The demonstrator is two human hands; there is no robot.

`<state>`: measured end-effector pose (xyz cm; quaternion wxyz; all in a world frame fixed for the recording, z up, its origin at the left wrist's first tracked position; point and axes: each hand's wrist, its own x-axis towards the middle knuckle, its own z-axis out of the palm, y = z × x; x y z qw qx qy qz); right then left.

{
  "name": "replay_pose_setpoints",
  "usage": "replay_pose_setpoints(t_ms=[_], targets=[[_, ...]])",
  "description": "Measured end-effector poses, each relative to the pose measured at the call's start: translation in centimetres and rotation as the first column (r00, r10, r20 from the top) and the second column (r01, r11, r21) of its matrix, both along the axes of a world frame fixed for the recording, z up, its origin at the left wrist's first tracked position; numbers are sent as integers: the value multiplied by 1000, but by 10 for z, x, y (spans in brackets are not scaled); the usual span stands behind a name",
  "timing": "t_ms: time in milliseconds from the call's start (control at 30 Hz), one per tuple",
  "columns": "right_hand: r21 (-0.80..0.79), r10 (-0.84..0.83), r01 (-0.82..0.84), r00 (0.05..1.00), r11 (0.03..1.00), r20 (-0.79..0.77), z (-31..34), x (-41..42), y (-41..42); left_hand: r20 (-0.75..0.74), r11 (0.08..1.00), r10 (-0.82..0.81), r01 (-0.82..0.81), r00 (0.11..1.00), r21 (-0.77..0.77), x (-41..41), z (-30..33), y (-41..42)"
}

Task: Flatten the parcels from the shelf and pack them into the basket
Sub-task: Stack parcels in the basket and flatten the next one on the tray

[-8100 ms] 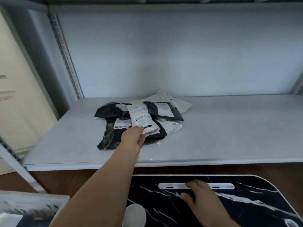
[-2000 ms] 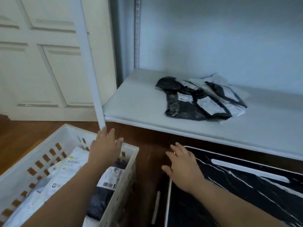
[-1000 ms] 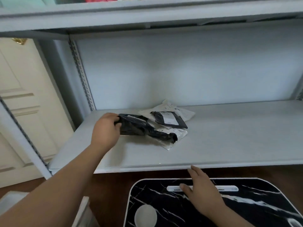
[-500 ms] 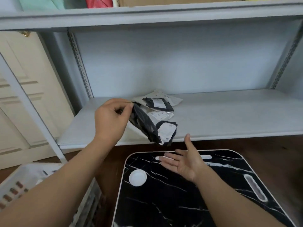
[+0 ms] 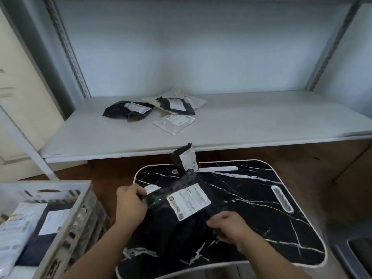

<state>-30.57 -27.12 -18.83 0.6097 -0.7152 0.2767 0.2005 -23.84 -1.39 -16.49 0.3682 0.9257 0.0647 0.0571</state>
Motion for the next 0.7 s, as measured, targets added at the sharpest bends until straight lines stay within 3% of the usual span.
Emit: replay_pose_setpoints(t_ms=[67, 133, 200, 233, 300, 367, 400, 500, 600, 700], targets=[[-40, 208, -218, 962, 975, -177, -13, -9, -1, -48, 999, -6, 8, 999, 36, -4, -25, 5], [39, 436, -447, 844, 894, -312, -10, -9, 1, -110, 995, 1, 10, 994, 97, -5, -34, 3], [-14, 548, -580, 777, 814, -308, -4, 3, 4, -131, 981, -68, 90, 989, 169, 3, -37, -2], [-163, 528, -570, 815, 806, -240, -5, 13, 6, -115, 973, -110, 130, 987, 189, 9, -40, -6], [-556, 443, -386, 896, 736, -35, -6, 36, 11, -86, 955, -170, 185, 982, 232, 23, -46, -14], [-813, 503, -222, 859, 538, 98, -7, 49, 18, -40, 903, -220, 219, 975, 369, 31, -53, -21], [-876, 576, -215, 813, 432, 85, -11, 53, 22, -20, 857, -259, 239, 966, 456, 33, -59, -23], [-915, 706, -312, 707, 255, -44, -27, 58, 35, -35, 752, -335, 290, 941, 593, 26, -81, -35], [-904, 726, -365, 681, 225, -94, -50, 61, 41, -98, 736, -349, 337, 932, 587, 12, -102, -52], [-936, 731, -289, 681, 202, -53, -74, 59, 39, -100, 729, -386, 370, 917, 575, 9, -115, -66]])
